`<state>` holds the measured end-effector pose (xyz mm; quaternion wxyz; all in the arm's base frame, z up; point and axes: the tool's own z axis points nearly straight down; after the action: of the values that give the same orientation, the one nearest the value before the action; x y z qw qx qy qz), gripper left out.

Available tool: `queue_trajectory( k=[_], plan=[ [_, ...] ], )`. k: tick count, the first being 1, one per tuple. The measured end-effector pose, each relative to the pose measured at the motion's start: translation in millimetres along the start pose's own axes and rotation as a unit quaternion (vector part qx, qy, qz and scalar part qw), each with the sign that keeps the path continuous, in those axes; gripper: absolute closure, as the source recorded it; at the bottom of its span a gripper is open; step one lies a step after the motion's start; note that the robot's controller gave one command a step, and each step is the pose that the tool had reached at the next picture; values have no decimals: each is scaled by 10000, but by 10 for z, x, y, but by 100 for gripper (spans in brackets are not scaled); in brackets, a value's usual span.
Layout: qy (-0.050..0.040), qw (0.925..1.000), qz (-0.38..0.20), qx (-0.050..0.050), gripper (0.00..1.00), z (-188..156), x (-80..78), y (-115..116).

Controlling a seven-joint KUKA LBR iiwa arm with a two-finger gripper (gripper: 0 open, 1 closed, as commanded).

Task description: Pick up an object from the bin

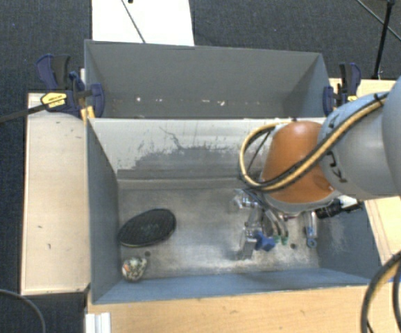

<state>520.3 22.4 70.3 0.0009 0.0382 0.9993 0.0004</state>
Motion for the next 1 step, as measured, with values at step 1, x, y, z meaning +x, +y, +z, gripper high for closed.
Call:
queue_trajectory(
  k=[1],
  plan=[
    [21,9883,-1522,13,0,2,140,-706]
  ],
)
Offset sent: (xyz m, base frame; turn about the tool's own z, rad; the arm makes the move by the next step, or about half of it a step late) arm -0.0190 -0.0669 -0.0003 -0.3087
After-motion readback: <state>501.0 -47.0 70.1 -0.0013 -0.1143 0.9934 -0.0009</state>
